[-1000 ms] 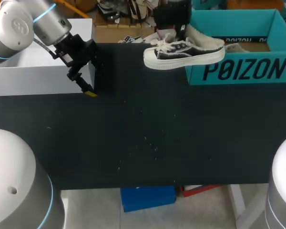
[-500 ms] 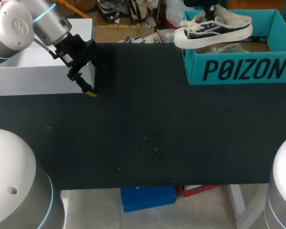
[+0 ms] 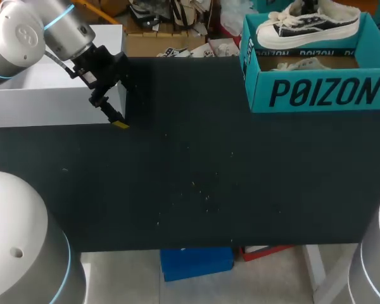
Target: Take the shoe out of the shoebox, open the shoe tongue, remove and reinsert the insole, then place the shoe into the shoebox
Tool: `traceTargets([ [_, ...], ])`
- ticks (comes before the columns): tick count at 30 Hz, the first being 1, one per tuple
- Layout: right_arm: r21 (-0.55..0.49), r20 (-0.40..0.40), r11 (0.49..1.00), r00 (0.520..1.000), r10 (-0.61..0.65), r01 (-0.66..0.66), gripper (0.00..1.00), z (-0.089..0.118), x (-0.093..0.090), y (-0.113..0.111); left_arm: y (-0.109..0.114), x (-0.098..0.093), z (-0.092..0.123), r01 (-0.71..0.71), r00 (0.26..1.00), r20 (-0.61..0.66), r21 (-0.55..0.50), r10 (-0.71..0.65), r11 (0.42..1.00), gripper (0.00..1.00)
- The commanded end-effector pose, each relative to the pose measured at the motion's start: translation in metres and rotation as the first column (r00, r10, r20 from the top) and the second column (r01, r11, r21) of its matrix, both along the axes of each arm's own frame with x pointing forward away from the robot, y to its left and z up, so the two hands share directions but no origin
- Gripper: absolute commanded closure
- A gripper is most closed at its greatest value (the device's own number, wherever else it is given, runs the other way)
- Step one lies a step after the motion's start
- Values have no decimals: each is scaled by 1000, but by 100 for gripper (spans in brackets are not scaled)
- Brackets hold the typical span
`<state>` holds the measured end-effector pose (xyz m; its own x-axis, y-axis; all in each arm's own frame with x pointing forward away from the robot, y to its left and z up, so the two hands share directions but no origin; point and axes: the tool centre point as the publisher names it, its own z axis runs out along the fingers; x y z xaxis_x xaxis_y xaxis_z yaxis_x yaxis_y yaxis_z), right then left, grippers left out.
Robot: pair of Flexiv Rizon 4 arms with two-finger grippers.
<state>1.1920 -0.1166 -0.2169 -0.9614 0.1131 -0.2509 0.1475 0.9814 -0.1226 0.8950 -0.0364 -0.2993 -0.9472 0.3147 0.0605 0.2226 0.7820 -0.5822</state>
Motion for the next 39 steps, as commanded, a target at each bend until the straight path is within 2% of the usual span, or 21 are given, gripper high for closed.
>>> traceTargets([
  [1, 35, -31, 999, 999, 8, -7, 100, -9, 31, -13, 0, 0, 0, 0, 1000, 0, 5, 0, 1000, 0],
  [11, 45, -64, 999, 998, 6, -3, 100, -32, 75, -39, 0, 0, 0, 0, 1000, 0, 5, 0, 1000, 0],
  [20, 82, -74, 997, 997, 18, -12, 100, -59, 100, -54, 0, 0, 0, 0, 1000, 0, 5, 0, 1000, 0],
  [28, 137, -63, 990, 997, 43, -34, 100, -87, 104, -52, 0, 0, 0, 0, 1000, 0, 5, 0, 1000, 0],
  [39, 161, -78, 986, 995, 59, -46, 100, -121, 97, -48, 0, 0, 0, 0, 1000, 0, 5, 0, 1000, 0],
])
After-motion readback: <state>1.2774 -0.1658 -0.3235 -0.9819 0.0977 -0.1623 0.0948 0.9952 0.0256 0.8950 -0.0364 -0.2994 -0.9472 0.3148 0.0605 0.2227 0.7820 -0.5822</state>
